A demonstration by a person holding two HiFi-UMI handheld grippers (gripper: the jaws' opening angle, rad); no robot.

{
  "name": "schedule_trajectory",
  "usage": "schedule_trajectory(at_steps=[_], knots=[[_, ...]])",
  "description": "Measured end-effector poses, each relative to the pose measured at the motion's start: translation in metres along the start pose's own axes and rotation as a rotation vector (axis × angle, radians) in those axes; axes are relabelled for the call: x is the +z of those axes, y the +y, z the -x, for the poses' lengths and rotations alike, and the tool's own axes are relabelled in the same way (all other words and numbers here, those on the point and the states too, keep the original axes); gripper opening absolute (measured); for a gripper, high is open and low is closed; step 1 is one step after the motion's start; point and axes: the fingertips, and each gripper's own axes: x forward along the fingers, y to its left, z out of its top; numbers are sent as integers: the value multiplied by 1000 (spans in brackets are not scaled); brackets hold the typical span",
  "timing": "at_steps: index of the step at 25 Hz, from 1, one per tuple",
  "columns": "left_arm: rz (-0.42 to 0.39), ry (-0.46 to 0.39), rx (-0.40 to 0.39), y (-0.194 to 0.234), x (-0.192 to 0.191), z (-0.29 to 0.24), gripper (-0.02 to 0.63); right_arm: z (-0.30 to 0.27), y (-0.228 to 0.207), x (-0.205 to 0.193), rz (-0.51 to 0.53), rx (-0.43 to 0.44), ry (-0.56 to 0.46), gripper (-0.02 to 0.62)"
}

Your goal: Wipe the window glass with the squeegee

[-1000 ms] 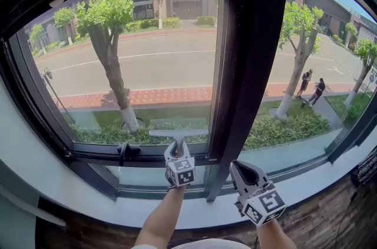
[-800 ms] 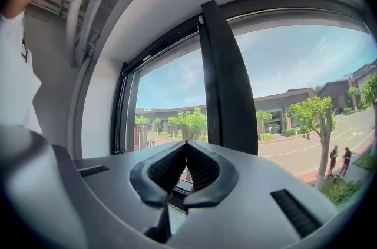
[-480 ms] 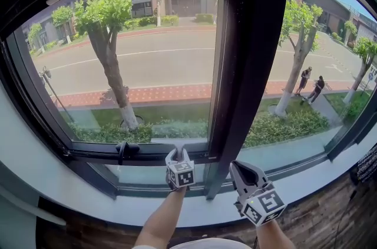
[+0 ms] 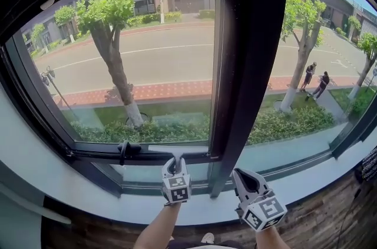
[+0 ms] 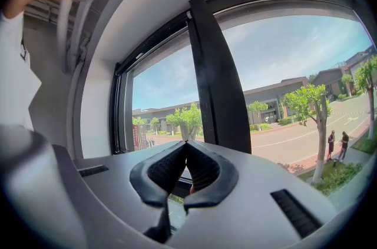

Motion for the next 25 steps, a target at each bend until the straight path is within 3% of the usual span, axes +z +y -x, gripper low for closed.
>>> schedule_trajectory(at_steps=[7,12,20,25], knots=[[35,-100,-81,-7,13,94,92,13,-9,-30,-77,-48,38,11],[6,-165,-80,26,15,171,92,21,20,-48,-64,-53,61,11],[14,-239,-24,129,13,303,92,33,134,-42,-8,-25,47,11],[38,-250,-34,169,4,380,92,57,209,-39,13,-23,30,9]])
